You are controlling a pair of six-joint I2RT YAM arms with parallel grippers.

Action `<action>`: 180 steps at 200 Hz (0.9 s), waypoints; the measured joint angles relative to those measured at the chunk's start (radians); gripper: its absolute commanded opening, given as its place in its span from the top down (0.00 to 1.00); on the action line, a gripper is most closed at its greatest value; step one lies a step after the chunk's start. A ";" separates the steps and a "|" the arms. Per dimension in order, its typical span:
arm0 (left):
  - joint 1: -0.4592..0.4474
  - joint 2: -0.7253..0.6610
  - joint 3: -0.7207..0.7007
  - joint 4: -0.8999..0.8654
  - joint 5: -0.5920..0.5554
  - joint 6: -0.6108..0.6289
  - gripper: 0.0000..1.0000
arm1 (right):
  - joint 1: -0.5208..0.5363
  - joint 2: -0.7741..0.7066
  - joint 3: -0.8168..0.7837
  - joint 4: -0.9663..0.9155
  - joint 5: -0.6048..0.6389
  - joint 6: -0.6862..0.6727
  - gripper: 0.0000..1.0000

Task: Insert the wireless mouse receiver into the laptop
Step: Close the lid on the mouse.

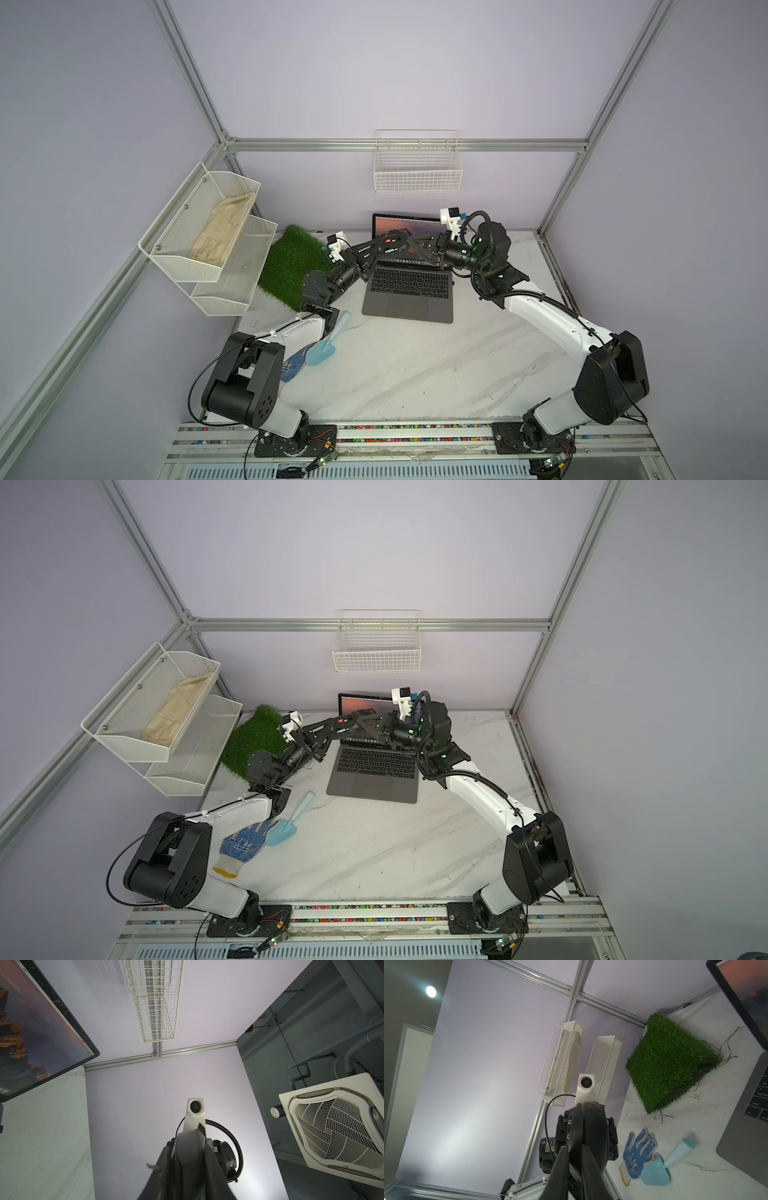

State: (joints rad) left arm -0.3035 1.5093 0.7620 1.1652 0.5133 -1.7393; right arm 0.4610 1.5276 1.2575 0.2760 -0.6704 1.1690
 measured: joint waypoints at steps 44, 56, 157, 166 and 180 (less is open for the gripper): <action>0.000 0.000 0.000 0.000 -0.002 0.004 1.00 | 0.008 0.000 0.025 -0.051 0.008 -0.031 0.85; 0.000 0.000 0.000 0.000 -0.002 0.004 1.00 | 0.009 0.000 0.028 -0.057 0.008 -0.036 0.84; 0.000 0.000 0.000 0.006 0.004 0.005 1.00 | 0.018 0.002 0.129 -0.238 0.009 -0.179 0.70; 0.000 0.000 0.000 0.007 0.005 0.005 1.00 | 0.019 0.005 0.138 -0.250 0.008 -0.188 0.68; 0.000 0.000 0.000 0.003 0.005 0.008 1.00 | 0.022 0.010 0.158 -0.279 0.010 -0.210 0.65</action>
State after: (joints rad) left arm -0.3031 1.5093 0.7624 1.1687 0.5179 -1.7317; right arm 0.4828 1.5372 1.4155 -0.0029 -0.6609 0.9588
